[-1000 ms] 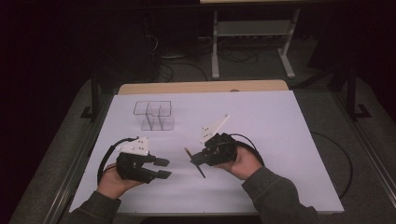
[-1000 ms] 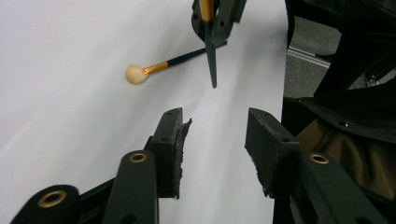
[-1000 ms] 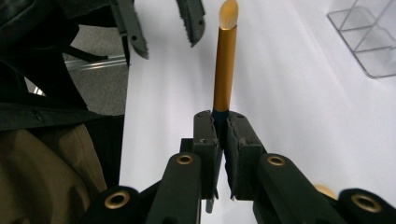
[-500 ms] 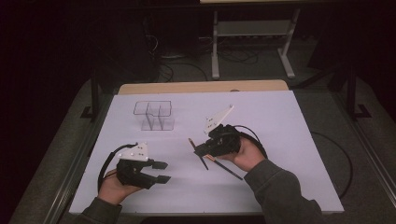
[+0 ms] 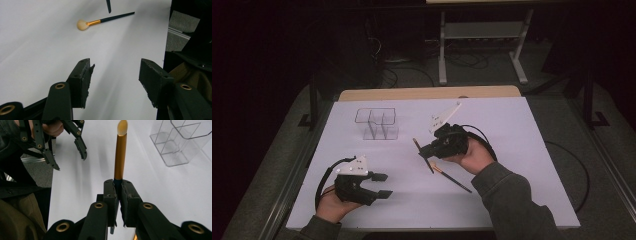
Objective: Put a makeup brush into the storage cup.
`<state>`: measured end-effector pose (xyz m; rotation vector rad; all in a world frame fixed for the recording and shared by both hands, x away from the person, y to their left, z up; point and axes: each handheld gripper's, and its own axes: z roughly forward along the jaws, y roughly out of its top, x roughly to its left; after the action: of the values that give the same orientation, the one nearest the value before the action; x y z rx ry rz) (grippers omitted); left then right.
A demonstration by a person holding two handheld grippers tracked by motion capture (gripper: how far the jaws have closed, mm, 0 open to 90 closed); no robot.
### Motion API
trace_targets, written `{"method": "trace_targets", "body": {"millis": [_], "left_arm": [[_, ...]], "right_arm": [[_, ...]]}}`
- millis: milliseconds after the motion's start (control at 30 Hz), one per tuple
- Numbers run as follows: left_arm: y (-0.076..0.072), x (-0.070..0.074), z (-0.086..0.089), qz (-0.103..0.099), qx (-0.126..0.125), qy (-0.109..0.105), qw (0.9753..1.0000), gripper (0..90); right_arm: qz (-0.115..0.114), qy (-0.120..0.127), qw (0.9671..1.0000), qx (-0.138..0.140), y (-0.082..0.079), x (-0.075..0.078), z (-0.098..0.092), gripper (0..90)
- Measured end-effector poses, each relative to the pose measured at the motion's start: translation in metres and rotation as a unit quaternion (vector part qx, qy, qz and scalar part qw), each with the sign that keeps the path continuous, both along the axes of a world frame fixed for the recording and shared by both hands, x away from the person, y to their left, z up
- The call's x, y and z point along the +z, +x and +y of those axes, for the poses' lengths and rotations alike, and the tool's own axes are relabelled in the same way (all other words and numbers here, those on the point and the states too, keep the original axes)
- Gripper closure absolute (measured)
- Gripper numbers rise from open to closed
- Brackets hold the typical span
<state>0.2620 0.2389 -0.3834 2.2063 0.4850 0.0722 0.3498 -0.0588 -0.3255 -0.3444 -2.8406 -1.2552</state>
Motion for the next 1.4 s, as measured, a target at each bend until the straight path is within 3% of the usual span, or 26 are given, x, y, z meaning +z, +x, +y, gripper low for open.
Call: {"method": "trace_targets", "body": {"millis": [533, 933, 1400], "left_arm": [[-0.001, -0.006, 0.004, 0.0, 0.006, 0.006, 1.0, 38.1], [-0.003, -0.007, 0.006, -0.006, 0.012, 0.004, 0.9999, 36.6], [-0.003, -0.009, 0.007, -0.004, 0.014, 0.001, 0.9999, 35.1]], "right_arm": [[-0.009, 0.0, 0.9999, -0.013, 0.019, 0.014, 0.007, 82.4], [-0.024, -0.005, 0.9997, -0.008, 0.033, 0.024, 0.032, 82.4], [-0.025, -0.001, 0.9996, -0.013, 0.058, 0.035, 0.055, 82.4]]}}
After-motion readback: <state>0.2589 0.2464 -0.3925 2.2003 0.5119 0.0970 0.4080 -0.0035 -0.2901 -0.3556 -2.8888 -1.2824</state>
